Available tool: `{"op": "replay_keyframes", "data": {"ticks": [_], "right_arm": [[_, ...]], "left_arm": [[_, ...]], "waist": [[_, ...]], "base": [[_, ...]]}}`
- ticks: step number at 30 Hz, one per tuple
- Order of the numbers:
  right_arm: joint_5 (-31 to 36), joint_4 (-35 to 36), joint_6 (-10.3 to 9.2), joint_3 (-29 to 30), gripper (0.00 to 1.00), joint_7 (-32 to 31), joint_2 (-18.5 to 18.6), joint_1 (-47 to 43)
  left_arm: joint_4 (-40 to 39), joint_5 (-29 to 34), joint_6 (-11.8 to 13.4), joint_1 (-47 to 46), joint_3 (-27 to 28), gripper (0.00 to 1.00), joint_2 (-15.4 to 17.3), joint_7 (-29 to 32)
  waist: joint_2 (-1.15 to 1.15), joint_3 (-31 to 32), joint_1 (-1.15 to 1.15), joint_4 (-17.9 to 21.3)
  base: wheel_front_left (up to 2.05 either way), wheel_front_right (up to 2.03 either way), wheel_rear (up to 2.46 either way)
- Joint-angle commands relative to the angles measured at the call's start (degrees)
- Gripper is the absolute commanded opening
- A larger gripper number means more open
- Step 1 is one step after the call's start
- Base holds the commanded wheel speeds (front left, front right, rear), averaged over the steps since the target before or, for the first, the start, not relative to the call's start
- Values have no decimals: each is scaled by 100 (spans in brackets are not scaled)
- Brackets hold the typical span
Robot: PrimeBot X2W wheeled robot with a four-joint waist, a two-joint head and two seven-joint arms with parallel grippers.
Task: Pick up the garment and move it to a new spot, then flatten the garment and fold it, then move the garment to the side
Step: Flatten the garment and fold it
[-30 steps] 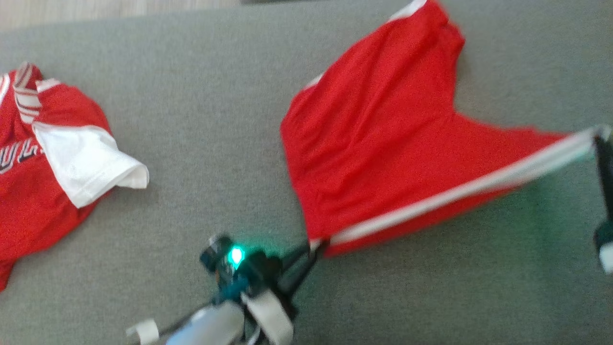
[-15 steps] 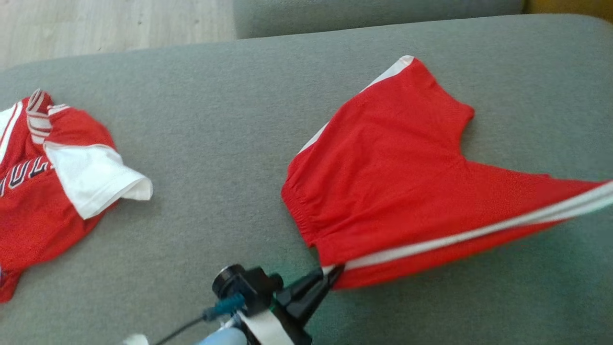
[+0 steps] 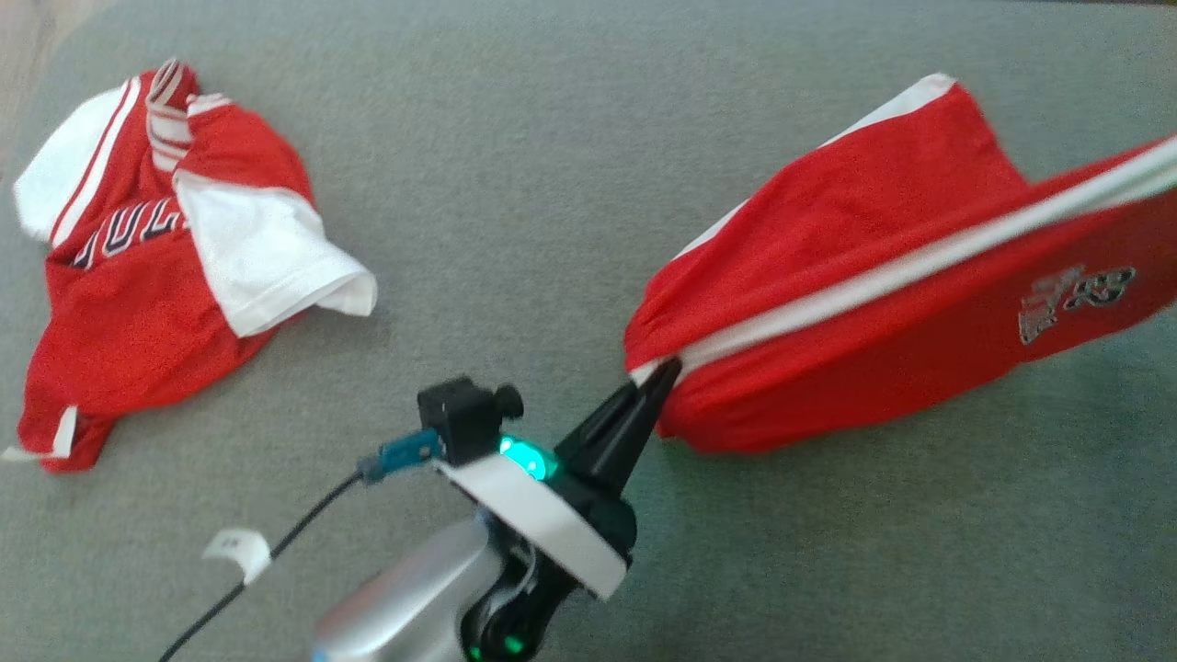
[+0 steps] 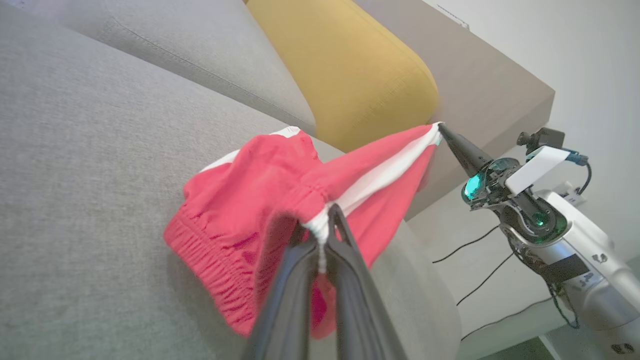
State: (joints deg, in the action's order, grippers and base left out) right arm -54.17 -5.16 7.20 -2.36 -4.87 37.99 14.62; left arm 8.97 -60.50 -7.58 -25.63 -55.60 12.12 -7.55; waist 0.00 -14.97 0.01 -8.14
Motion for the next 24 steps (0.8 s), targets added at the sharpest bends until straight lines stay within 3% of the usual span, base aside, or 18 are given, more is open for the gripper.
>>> {"op": "replay_keyframes", "data": {"ticks": [1, 10, 17, 18, 20, 21, 23, 24], "right_arm": [[67, 32, 29, -54, 0, -78, 179, 188], [329, -984, 29, -1056, 0, -717, 332, 1673], [316, -1703, 29, -1870, 0, -701, 284, 2490], [297, -1728, 29, -2013, 7, -646, 286, 2573], [243, -1868, 29, -2223, 68, -513, 287, 2710], [232, -1931, 29, -2326, 100, -426, 288, 2772], [157, -2075, 29, -2488, 100, -250, 264, 2867], [102, -2122, 29, -2578, 100, -171, 256, 2895]], "left_arm": [[-122, -97, 10, -249, 182, 0, -1, -23], [553, -815, 10, -945, 105, 0, -332, -5], [1059, -1106, 9, -1254, 23, 0, -519, -176], [1116, -1124, 9, -1282, 2, 0, -528, -208], [1274, -1125, 9, -1319, -45, 0, -524, -269], [1331, -1130, 9, -1329, -75, 7, -522, -298], [1450, -1127, 9, -1334, -133, 29, -513, -361], [1498, -1100, 9, -1337, -169, 46, -505, -401]], "waist": [[0, -191, -1, -191], [0, -699, -1, -501], [0, -875, -1, -611], [0, -888, -1, -612], [0, -900, -1, -601], [0, -901, -1, -592], [0, -891, -1, -568], [0, -876, -1, -552]], "base": [[0, 0, 0], [0, 0, 0], [0, 0, 0], [0, 0, 0], [0, 0, 0], [0, 0, 0], [0, 0, 0], [0, 0, 0]]}}
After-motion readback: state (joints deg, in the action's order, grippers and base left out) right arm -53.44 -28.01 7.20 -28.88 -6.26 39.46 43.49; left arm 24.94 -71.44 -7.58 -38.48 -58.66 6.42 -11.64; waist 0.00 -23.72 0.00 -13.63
